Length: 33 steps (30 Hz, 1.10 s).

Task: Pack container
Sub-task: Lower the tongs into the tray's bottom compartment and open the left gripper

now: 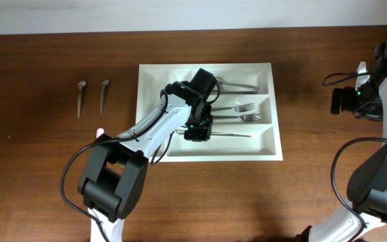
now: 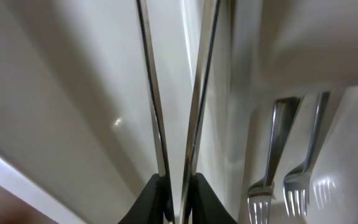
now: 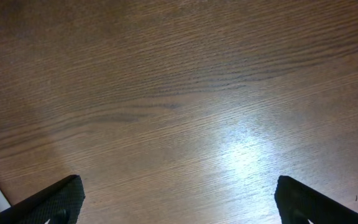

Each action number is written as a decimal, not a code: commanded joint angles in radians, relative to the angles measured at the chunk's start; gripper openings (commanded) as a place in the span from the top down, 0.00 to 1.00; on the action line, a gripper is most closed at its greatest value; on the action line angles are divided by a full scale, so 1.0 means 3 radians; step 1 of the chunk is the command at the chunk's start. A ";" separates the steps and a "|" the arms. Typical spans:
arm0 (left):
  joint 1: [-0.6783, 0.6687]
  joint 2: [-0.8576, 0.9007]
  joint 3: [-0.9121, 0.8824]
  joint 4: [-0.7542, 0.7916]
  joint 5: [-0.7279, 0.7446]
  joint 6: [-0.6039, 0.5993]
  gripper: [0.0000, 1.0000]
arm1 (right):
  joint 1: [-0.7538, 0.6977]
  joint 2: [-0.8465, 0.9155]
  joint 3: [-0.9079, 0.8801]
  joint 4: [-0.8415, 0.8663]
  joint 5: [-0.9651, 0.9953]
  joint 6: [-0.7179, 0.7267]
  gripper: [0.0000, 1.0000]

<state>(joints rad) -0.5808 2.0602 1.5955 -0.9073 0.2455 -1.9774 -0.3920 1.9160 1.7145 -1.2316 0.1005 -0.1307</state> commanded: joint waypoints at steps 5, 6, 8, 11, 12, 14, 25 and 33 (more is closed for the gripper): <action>-0.0106 0.0017 0.0038 0.0047 -0.0089 -0.0043 0.94 | 0.0015 -0.0027 -0.0006 0.0006 0.0028 0.0014 0.01; -0.0109 0.0017 0.0038 0.0045 -0.0097 -0.0043 0.94 | 0.0015 -0.0027 -0.0006 0.0006 0.0028 0.0014 0.01; -0.0128 0.0023 0.0038 0.0046 -0.0098 -0.0043 0.95 | 0.0015 -0.0027 -0.0006 0.0006 0.0028 0.0014 0.01; -0.0160 0.0064 0.0038 0.0060 -0.0097 -0.0045 0.98 | 0.0015 -0.0027 -0.0006 0.0006 0.0028 0.0014 0.01; -0.0169 0.0081 0.0038 0.0060 -0.0095 -0.0045 0.98 | 0.0015 -0.0027 -0.0006 0.0006 0.0028 0.0014 0.01; -0.0177 0.0121 0.0038 0.0061 -0.0069 -0.0045 0.98 | 0.0015 -0.0027 -0.0006 0.0006 0.0028 0.0014 0.01; -0.0187 0.0226 0.0038 0.0361 0.0053 -0.0045 0.91 | 0.0015 -0.0027 -0.0006 0.0006 0.0028 0.0014 0.01; -0.0187 0.0226 0.0039 0.0445 0.0041 -0.0041 0.59 | 0.0015 -0.0027 -0.0006 0.0006 0.0028 0.0014 0.01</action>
<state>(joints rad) -0.6338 2.1254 1.5955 -0.7795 0.2569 -1.9839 -0.3920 1.9160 1.7145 -1.2316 0.1005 -0.1303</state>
